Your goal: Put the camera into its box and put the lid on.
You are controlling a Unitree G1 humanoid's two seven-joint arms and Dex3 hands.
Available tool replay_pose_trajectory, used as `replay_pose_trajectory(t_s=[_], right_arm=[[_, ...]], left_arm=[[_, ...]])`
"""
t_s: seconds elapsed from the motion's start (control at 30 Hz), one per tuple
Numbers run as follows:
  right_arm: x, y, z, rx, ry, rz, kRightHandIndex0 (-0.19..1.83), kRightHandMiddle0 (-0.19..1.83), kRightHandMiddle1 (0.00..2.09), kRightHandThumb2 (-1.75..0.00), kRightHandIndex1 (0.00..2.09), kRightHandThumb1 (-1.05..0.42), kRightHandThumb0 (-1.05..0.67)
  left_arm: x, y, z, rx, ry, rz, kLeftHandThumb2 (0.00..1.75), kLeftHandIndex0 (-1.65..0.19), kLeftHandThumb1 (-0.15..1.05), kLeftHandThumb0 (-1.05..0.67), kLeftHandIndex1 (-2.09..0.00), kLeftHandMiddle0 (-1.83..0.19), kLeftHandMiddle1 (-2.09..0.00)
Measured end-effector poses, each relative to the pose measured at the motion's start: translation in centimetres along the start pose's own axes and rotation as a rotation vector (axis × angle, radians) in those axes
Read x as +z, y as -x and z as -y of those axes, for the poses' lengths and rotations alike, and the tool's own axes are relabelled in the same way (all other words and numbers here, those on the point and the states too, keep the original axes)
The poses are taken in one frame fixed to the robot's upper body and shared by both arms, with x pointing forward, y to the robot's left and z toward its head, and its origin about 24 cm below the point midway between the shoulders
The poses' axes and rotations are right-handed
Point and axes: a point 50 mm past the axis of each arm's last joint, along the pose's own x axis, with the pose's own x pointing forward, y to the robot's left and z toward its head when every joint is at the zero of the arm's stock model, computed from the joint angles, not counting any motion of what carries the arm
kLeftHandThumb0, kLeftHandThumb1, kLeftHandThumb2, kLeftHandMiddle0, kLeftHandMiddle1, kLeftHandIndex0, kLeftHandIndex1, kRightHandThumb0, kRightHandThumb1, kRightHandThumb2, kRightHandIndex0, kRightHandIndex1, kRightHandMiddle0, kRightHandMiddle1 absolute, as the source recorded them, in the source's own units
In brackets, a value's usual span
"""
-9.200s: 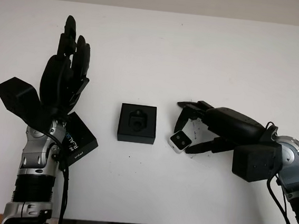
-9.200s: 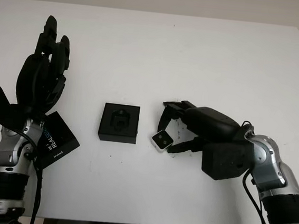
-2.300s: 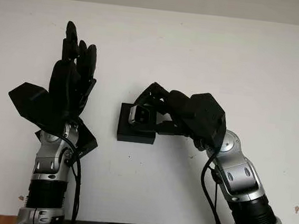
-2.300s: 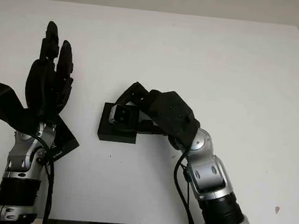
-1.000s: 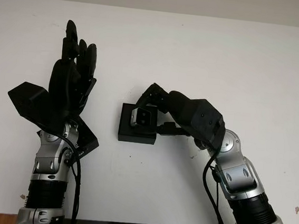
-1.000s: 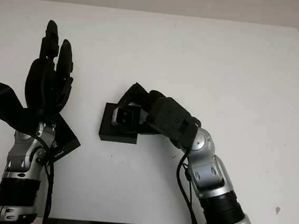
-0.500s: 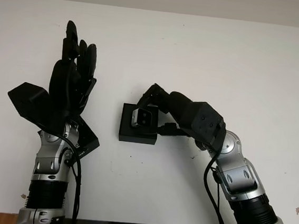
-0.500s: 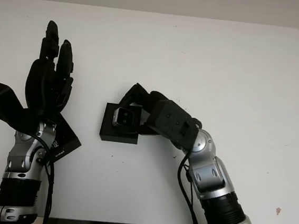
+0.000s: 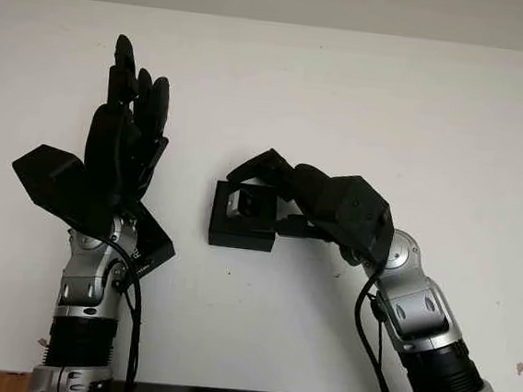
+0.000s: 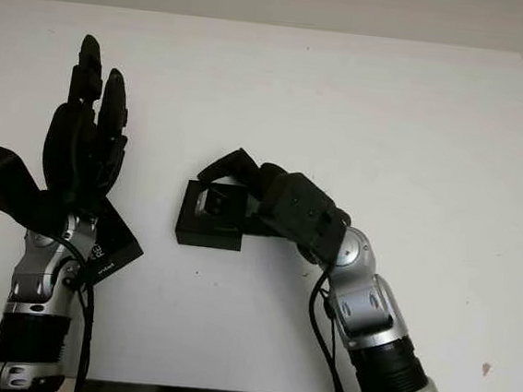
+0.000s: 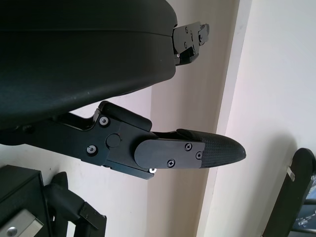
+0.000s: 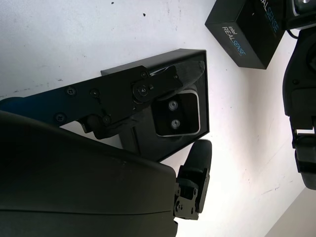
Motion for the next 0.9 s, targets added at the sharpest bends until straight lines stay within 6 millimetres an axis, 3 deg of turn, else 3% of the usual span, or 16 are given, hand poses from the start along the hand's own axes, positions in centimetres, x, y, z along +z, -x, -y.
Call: replay_pose_trajectory(t_s=[0.33, 0.5, 0.63, 0.9], right_arm=[[-0.1, 0.1, -0.1, 0.002, 0.004, 0.012, -0.05, -0.19, 1.09, -0.05, 0.07, -0.97, -0.52], [-0.4, 0.2, -0.3, -0.022, 0.035, 0.060, 0.04, -0.19, 1.18, -0.05, 0.11, -0.94, -0.50], [-1.4, 1.0, 0.0, -0.107, 0.157, 0.159, 0.10, -0.19, 1.20, -0.05, 0.14, -0.92, -0.50], [-0.3, 2.7, 1.6, -0.235, 0.395, 0.356, 0.16, -0.15, 1.10, -0.05, 0.16, -0.90, -0.56]], left_arm=[[0.0, 0.1, 0.0, -0.003, -0.001, -0.004, 0.39, 0.19, 1.05, -0.71, 0.00, 0.19, 0.00], [0.0, 0.1, 0.0, -0.003, -0.003, -0.008, 0.38, 0.19, 1.05, -0.72, 0.00, 0.19, 0.00], [-0.1, 0.2, -0.1, 0.000, -0.005, -0.009, 0.38, 0.19, 1.05, -0.71, 0.00, 0.19, 0.00], [-0.1, 0.5, -0.3, 0.000, -0.015, -0.011, 0.38, 0.19, 1.05, -0.70, 0.00, 0.19, 0.00]])
